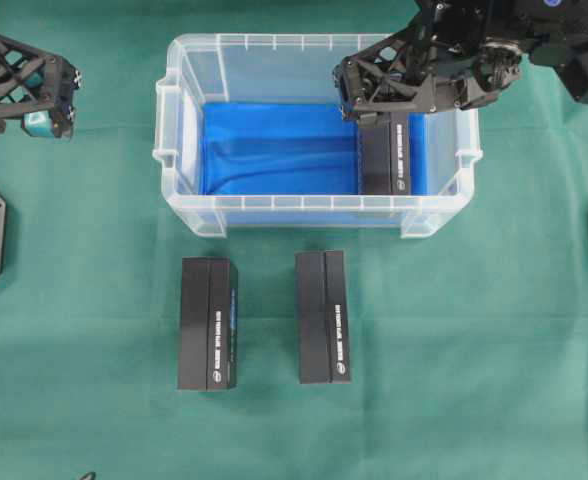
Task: Take out the box from the case.
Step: 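Move the open right gripper over the right black box in the bin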
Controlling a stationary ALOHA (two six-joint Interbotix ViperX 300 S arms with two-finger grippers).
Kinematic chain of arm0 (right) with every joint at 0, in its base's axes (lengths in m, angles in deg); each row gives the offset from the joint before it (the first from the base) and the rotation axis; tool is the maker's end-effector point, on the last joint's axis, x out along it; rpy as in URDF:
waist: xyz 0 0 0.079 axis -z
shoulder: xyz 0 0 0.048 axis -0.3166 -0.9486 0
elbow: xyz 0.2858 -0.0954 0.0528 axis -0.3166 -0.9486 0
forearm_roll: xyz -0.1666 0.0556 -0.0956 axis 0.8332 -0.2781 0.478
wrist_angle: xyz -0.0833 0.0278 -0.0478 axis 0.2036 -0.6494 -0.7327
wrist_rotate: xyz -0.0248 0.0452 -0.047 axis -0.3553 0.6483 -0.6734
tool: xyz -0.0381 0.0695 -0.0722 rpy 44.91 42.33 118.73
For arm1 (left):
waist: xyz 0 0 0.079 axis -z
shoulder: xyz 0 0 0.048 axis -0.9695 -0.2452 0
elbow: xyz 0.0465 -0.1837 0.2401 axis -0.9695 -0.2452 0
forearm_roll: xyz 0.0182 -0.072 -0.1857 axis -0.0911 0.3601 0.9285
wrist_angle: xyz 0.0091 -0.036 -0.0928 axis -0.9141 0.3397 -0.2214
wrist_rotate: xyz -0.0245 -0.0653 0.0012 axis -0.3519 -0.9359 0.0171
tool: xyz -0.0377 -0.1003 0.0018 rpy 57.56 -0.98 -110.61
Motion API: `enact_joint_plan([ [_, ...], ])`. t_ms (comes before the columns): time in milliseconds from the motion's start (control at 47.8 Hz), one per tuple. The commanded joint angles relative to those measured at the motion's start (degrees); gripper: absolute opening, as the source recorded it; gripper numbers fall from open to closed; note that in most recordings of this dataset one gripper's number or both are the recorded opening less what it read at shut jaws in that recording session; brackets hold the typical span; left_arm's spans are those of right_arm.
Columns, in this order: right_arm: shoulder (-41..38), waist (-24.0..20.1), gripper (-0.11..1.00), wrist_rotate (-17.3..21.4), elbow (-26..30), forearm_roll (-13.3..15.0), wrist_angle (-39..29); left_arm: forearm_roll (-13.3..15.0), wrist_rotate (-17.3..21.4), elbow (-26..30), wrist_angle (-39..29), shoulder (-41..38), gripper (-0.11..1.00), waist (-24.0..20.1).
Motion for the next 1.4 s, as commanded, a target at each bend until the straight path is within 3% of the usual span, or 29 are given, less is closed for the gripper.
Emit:
enact_joint_plan([
  [0, 0.8, 0.1, 0.91, 0.5, 1.3, 0.2, -0.3, 0.0, 0.1, 1.3, 0.2, 0.3, 0.93, -0.2],
  [1382, -0.3, 0.1, 0.91, 1.9, 0.9, 0.4, -0.1, -0.3, 0.2, 1.2, 0.3, 0.5, 0.93, -0.2],
])
